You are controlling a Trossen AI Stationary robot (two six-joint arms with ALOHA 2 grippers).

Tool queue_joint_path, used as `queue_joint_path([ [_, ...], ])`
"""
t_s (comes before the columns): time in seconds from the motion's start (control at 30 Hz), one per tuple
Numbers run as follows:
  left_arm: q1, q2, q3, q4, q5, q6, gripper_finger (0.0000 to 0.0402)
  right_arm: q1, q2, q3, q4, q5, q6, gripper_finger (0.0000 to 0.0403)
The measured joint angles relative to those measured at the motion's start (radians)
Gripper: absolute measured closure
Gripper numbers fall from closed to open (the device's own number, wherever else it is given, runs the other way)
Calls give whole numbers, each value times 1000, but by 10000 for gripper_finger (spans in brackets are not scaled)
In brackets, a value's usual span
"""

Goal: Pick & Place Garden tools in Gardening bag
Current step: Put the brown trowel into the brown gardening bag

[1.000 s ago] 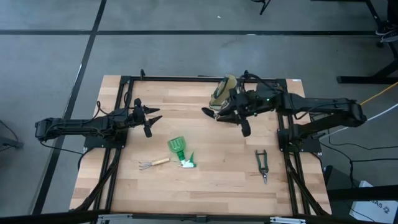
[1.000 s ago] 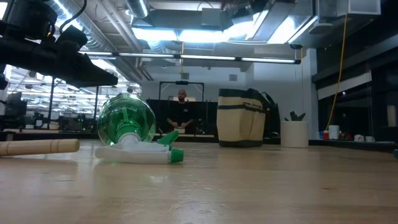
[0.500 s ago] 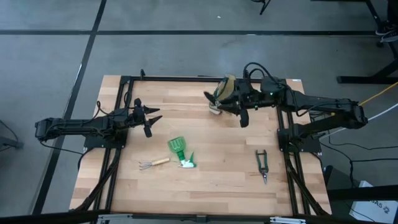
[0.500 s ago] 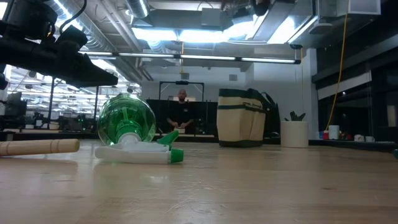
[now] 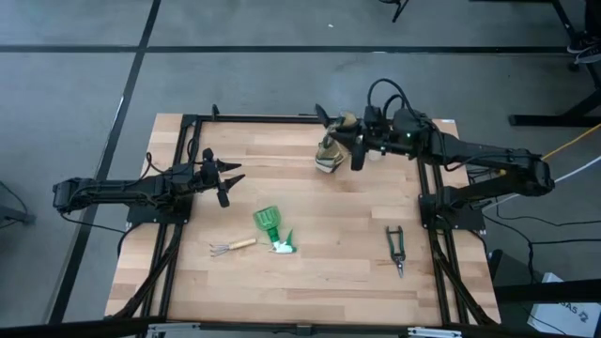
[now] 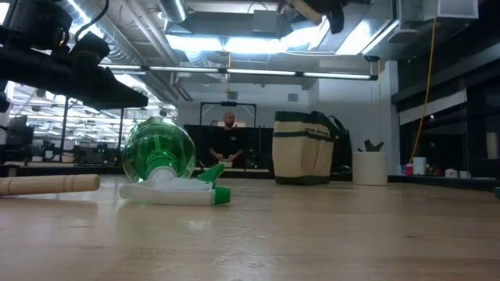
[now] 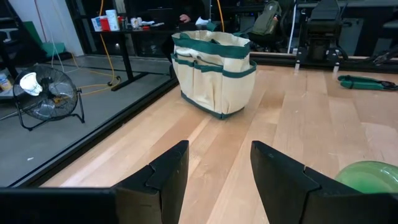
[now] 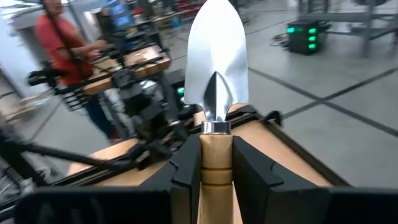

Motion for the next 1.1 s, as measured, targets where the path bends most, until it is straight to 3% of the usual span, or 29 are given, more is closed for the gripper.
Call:
queue_joint_path([
  [0.27,0,0,0,0,0,0,233,-46,16,0,9,123,49,332],
  [0.77,0,0,0,0,0,0,233,-146,71,0,42,124,-2,332],
  [1.1,0,0,0,0,0,0,233,-199,74,0,-63,78,-193,332],
])
